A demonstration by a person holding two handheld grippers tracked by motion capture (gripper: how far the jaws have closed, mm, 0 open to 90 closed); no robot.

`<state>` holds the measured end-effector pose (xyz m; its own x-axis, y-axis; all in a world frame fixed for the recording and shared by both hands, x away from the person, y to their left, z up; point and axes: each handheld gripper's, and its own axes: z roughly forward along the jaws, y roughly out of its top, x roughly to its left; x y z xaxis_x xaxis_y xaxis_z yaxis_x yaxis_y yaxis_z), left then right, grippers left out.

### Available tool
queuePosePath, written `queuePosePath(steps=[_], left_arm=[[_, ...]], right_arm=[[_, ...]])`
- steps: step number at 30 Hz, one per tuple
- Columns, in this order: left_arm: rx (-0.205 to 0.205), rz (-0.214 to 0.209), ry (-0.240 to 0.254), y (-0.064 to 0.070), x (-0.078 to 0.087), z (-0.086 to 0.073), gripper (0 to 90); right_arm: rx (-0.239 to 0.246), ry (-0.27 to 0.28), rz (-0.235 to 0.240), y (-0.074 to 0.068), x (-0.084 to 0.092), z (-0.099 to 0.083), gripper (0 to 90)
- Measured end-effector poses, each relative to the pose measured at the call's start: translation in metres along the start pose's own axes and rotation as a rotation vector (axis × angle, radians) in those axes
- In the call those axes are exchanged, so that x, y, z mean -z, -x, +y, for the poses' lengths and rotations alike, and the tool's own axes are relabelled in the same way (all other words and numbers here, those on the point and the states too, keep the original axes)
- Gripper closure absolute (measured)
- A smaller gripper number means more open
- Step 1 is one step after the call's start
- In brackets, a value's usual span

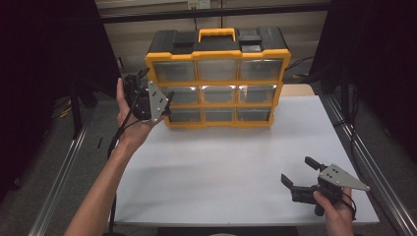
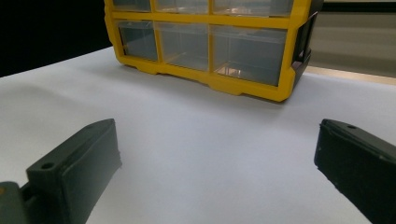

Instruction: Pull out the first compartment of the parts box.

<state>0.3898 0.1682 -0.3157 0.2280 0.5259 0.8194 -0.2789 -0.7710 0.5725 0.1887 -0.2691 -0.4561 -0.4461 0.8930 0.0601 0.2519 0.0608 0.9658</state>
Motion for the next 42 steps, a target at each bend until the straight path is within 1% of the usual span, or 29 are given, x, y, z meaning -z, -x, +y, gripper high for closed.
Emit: queuePosePath(steps=[1, 2, 3, 5, 7, 8, 9, 10, 11, 13, 14, 15, 16, 17, 18, 19, 23, 24, 25, 26, 27, 31, 32, 35, 37, 38, 39, 40, 42], left_arm=[[0.000, 0.000, 0.000, 0.000, 0.000, 0.000, 7.6], [-0.058, 0.004, -0.006, 0.000, -0.002, 0.001, 8.4], [-0.058, 0.004, -0.006, 0.000, -0.002, 0.001, 9.4], [-0.109, 0.025, -0.022, 0.001, -0.004, 0.001, 10.0], [-0.146, 0.040, -0.026, 0.002, -0.005, 0.002, 11.4], [-0.173, 0.053, 0.000, 0.002, -0.007, 0.002, 11.4], [-0.187, 0.059, -0.017, 0.004, -0.006, 0.002, 12.7], [-0.223, 0.074, -0.009, 0.005, -0.007, 0.002, 12.7], [-0.258, 0.077, -0.018, 0.006, -0.009, 0.002, 14.2], [-0.266, 0.077, -0.018, 0.007, -0.009, 0.001, 16.5], [-0.281, 0.081, -0.040, 0.008, -0.009, 0.000, 18.3], [-0.305, 0.085, -0.060, 0.007, -0.009, 0.000, 18.3], [-0.312, 0.083, -0.063, 0.007, -0.011, 0.000, 21.2], [-0.346, 0.094, -0.076, 0.007, -0.013, 0.000, 21.0], [-0.346, 0.094, -0.076, 0.007, -0.013, 0.000, 21.2], [-0.377, 0.111, -0.067, 0.007, -0.015, 0.000, 21.3], [-0.381, 0.102, -0.066, 0.007, -0.019, 0.001, 21.7], [-0.403, 0.089, -0.067, 0.009, -0.022, 0.001, 21.9], [-0.403, 0.089, -0.067, 0.009, -0.022, 0.001, 23.1], [-0.421, 0.084, -0.064, 0.011, -0.024, 0.000, 24.6], [-0.450, 0.096, -0.072, 0.011, -0.025, 0.000, 25.7], [-0.456, 0.102, -0.084, 0.012, -0.028, -0.002, 30.7], [-0.453, 0.093, -0.089, 0.011, -0.029, -0.002, 31.5], [-0.475, 0.090, -0.103, 0.008, -0.031, -0.002, 35.2], [-0.472, 0.083, -0.103, 0.007, -0.032, -0.003, 37.5], [-0.486, 0.105, -0.115, 0.006, -0.033, -0.003, 38.2], [-0.486, 0.105, -0.115, 0.006, -0.033, -0.003, 39.0], [-0.491, 0.086, -0.122, 0.004, -0.033, -0.003, 42.1], [-0.500, 0.082, -0.122, 0.005, -0.034, -0.004, 44.2]], right_arm=[[0.000, 0.000, 0.000, 0.000, 0.000, 0.000, 0.0], [-0.001, 0.000, 0.000, 0.000, 0.000, 0.000, 0.0], [-0.001, 0.000, 0.000, 0.000, 0.000, 0.000, 0.0], [-0.001, -0.001, 0.000, 0.000, 0.000, 0.000, 0.0], [-0.001, 0.003, -0.003, 0.000, 0.000, 0.000, 0.0], [-0.001, 0.003, -0.003, 0.000, 0.000, 0.000, 0.0], [0.002, 0.004, -0.005, 0.000, 0.000, 0.000, 0.0], [0.002, 0.004, -0.005, 0.000, 0.000, 0.000, 0.0], [0.000, 0.004, -0.005, 0.000, 0.000, 0.000, 0.0], [0.002, 0.004, -0.004, 0.000, 0.000, 0.000, 0.0], [0.001, 0.003, -0.003, 0.000, 0.000, 0.000, 0.0], [0.001, 0.003, -0.003, 0.000, 0.000, 0.000, 0.0], [-0.001, -0.001, -0.001, 0.000, 0.000, 0.000, 0.0], [0.001, 0.001, 0.000, 0.000, 0.000, 0.000, 0.0], [0.001, 0.001, 0.000, 0.000, 0.000, 0.000, 0.0], [0.003, 0.003, -0.005, 0.001, 0.000, 0.000, 0.0], [0.004, -0.001, -0.001, 0.001, 0.000, 0.000, 0.0], [0.003, -0.002, 0.001, 0.001, 0.000, 0.000, 0.0], [0.002, -0.003, 0.001, 0.001, 0.001, 0.000, 0.0], [0.002, -0.003, 0.002, 0.001, 0.001, 0.000, 0.0], [0.003, -0.002, 0.002, 0.001, 0.001, 0.000, 0.0], [0.000, -0.001, 0.004, 0.001, 0.001, 0.000, 0.0], [0.000, -0.002, 0.003, 0.001, 0.001, 0.000, 0.0], [0.000, -0.003, 0.003, 0.001, 0.000, 0.000, 0.0], [0.000, -0.001, 0.005, 0.000, 0.000, 0.000, 0.0], [0.000, -0.002, 0.005, 0.000, 0.001, 0.000, 0.0], [-0.001, -0.002, 0.005, 0.000, 0.001, 0.000, 0.0], [0.000, -0.002, 0.005, 0.001, 0.000, 0.000, 0.0], [0.000, -0.003, 0.006, 0.001, 0.000, 0.000, 0.0]])
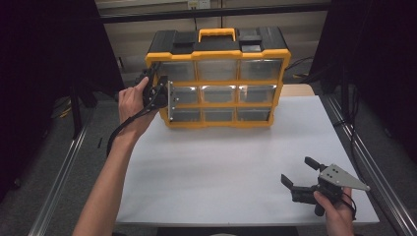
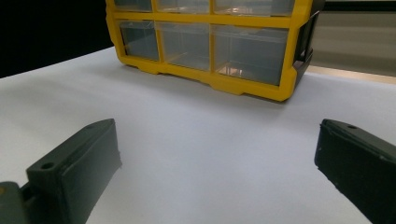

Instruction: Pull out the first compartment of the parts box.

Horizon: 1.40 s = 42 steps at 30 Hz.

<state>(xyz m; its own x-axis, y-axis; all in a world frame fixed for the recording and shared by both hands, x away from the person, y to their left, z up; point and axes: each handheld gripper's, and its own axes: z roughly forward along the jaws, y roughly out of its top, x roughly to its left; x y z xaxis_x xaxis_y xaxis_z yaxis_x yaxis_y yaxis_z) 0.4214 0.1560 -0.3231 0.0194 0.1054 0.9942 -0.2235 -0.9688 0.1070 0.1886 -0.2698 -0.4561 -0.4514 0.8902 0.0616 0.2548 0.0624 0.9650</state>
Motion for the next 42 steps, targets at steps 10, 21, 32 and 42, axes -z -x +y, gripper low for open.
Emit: queuePosePath(steps=[10, 21, 32, 42], left_arm=[[-0.030, 0.023, 0.007, -0.0038, -0.0037, 0.0052, 53.3], [-0.049, 0.045, -0.012, -0.0008, -0.0044, 0.0052, 61.4], [-0.084, 0.071, 0.001, -0.0047, -0.0053, 0.0045, 74.2], [-0.113, 0.083, -0.007, -0.0063, -0.0052, 0.0036, 80.2]], right_arm=[[0.002, 0.003, 0.002, -0.0003, -0.0002, 0.0001, 0.0], [0.000, 0.002, 0.008, -0.0010, 0.0007, 0.0004, 0.0], [0.001, 0.002, 0.009, -0.0011, 0.0009, 0.0003, 0.0], [0.000, 0.004, 0.008, -0.0011, 0.0003, 0.0002, 0.0]])
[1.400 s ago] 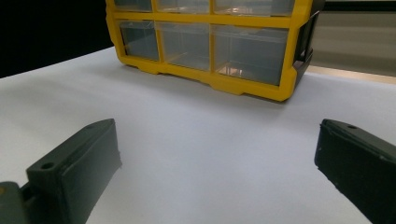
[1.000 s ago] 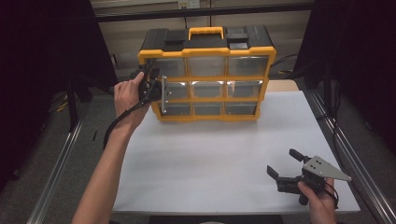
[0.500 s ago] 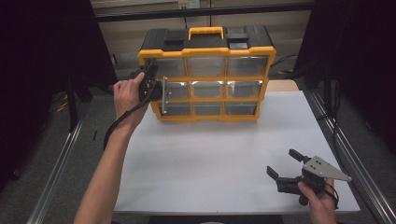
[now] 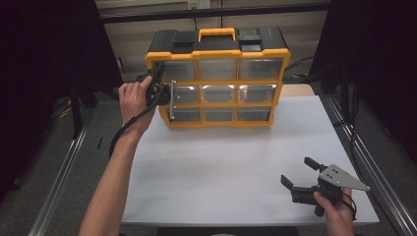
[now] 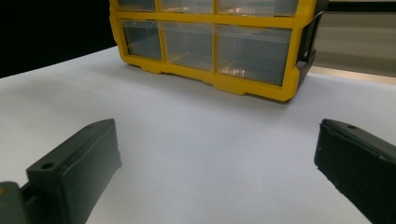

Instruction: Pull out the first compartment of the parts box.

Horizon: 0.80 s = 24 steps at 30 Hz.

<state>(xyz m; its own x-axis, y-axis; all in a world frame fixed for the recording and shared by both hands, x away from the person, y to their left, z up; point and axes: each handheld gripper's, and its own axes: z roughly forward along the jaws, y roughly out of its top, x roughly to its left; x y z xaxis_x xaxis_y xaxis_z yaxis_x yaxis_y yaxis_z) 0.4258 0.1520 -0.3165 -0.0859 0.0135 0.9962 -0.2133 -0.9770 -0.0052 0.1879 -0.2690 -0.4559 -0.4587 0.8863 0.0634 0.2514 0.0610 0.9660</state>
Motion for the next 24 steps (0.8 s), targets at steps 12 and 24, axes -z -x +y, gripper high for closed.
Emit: queuePosePath(steps=[12, 24], left_arm=[[-0.019, 0.032, 0.016, 0.0011, 0.0004, 0.0003, 83.6], [0.001, 0.037, 0.015, 0.0031, 0.0045, 0.0011, 83.7]], right_arm=[[0.000, 0.001, 0.001, 0.0000, 0.0000, 0.0001, 0.0], [0.002, 0.002, -0.001, 0.0004, 0.0006, 0.0004, 0.0]])
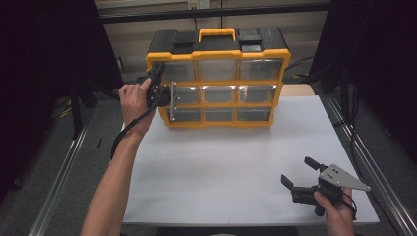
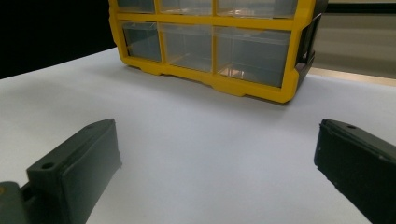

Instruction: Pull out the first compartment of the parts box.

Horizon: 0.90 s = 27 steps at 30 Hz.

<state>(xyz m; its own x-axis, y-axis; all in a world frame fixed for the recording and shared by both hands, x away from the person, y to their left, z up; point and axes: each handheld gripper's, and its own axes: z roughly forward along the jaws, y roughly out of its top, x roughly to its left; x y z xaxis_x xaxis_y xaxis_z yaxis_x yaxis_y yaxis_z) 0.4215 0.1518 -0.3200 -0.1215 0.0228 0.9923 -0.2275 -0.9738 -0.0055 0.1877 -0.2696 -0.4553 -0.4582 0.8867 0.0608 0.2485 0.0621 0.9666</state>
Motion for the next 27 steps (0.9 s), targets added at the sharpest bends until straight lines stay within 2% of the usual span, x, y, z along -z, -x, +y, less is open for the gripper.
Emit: queuePosePath(steps=[4, 5, 8, 9, 11, 13, 15, 16, 17, 19, 24, 25, 26, 27], left_arm=[[0.006, 0.001, 0.010, 0.000, 0.000, 0.000, 83.6], [0.003, 0.013, 0.004, -0.001, 0.002, 0.001, 83.5], [0.012, -0.002, -0.012, 0.000, 0.004, 0.001, 83.4], [-0.002, 0.011, 0.011, -0.001, 0.003, 0.001, 83.4], [0.015, 0.011, 0.008, 0.000, 0.005, 0.001, 83.3], [0.003, 0.015, 0.009, 0.000, 0.006, 0.001, 83.2], [0.004, 0.019, 0.002, 0.000, 0.007, 0.001, 83.2], [0.014, 0.006, -0.009, 0.000, 0.008, 0.001, 83.0], [0.026, 0.015, 0.003, 0.001, 0.009, 0.001, 82.8], [0.022, 0.012, 0.018, 0.000, 0.009, 0.000, 82.7], [0.025, 0.024, 0.016, 0.000, 0.012, 0.001, 82.6], [0.013, 0.027, 0.025, -0.001, 0.012, 0.001, 82.6], [0.022, 0.019, 0.003, 0.000, 0.014, 0.001, 82.6], [0.022, 0.019, 0.003, 0.000, 0.014, 0.001, 82.4]], right_arm=[[-0.001, 0.000, 0.002, 0.000, 0.000, 0.000, 0.0], [0.000, 0.000, 0.001, 0.000, 0.000, 0.000, 0.0], [0.000, 0.000, 0.003, 0.000, 0.000, 0.000, 0.0], [-0.001, 0.000, 0.003, 0.000, 0.000, 0.000, 0.0], [-0.002, 0.000, 0.003, 0.000, 0.000, 0.000, 0.0], [0.000, -0.001, 0.004, 0.000, 0.000, 0.000, 0.0], [0.000, -0.002, 0.006, 0.000, 0.000, 0.000, 0.0], [0.001, -0.001, 0.005, 0.000, -0.001, 0.000, 0.0], [-0.002, -0.003, 0.006, 0.000, -0.001, 0.000, 0.0], [0.000, -0.004, 0.006, 0.000, 0.000, 0.000, 0.0], [0.006, -0.002, 0.006, 0.000, 0.000, 0.000, 0.0], [0.004, -0.004, 0.007, 0.000, 0.000, 0.000, 0.0], [0.001, -0.005, 0.007, 0.000, 0.000, 0.000, 0.0], [0.001, -0.005, 0.007, 0.000, 0.000, 0.000, 0.0]])
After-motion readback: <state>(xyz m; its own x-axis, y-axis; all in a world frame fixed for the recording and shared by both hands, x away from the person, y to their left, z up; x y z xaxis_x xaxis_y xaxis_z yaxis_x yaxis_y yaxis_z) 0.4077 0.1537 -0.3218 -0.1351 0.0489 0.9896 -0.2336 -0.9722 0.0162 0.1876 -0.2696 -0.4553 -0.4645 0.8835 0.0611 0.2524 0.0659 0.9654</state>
